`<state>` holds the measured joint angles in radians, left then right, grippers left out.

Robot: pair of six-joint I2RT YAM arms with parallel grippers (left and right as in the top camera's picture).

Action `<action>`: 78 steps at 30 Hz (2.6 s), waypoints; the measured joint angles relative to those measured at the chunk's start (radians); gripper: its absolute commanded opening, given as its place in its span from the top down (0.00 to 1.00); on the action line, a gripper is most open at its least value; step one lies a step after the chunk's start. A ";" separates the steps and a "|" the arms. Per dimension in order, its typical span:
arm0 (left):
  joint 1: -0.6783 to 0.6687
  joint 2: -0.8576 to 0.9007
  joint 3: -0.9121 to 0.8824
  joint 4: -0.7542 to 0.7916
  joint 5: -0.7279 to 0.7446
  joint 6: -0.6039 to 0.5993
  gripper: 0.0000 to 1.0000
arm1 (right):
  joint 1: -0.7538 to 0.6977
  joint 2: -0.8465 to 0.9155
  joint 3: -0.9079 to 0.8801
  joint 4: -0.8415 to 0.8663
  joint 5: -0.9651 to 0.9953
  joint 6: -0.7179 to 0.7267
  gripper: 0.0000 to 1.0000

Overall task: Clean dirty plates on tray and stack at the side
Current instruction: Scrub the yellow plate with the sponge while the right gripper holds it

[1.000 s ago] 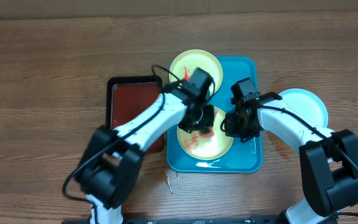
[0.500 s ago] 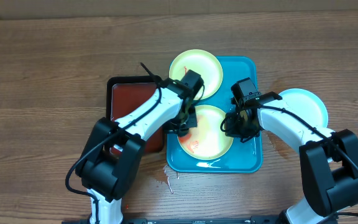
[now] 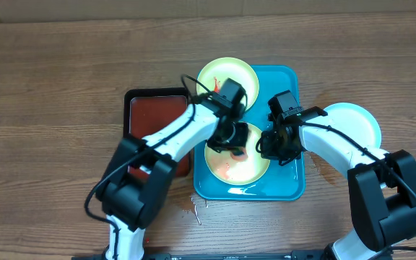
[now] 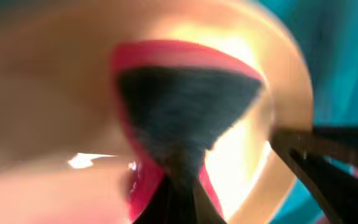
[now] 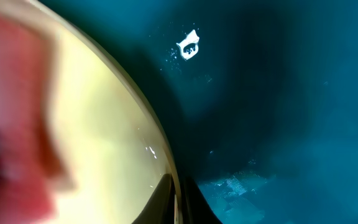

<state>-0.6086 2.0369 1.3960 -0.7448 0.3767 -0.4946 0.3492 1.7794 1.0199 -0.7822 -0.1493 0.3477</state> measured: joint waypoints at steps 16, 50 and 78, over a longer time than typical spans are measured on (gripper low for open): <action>-0.004 0.035 0.040 -0.299 -0.066 -0.003 0.96 | 0.000 0.000 0.000 -0.004 0.000 0.000 0.96; -0.023 0.126 0.170 -0.237 0.061 0.005 0.96 | 0.004 0.000 -0.001 -0.008 -0.019 0.017 0.96; 0.069 0.094 0.189 -0.361 -0.368 -0.054 0.96 | 0.005 0.000 -0.001 -0.003 -0.031 0.017 0.96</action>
<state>-0.5396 2.1307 1.5852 -1.1061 0.0090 -0.5484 0.3542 1.7794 1.0187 -0.7849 -0.1799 0.3649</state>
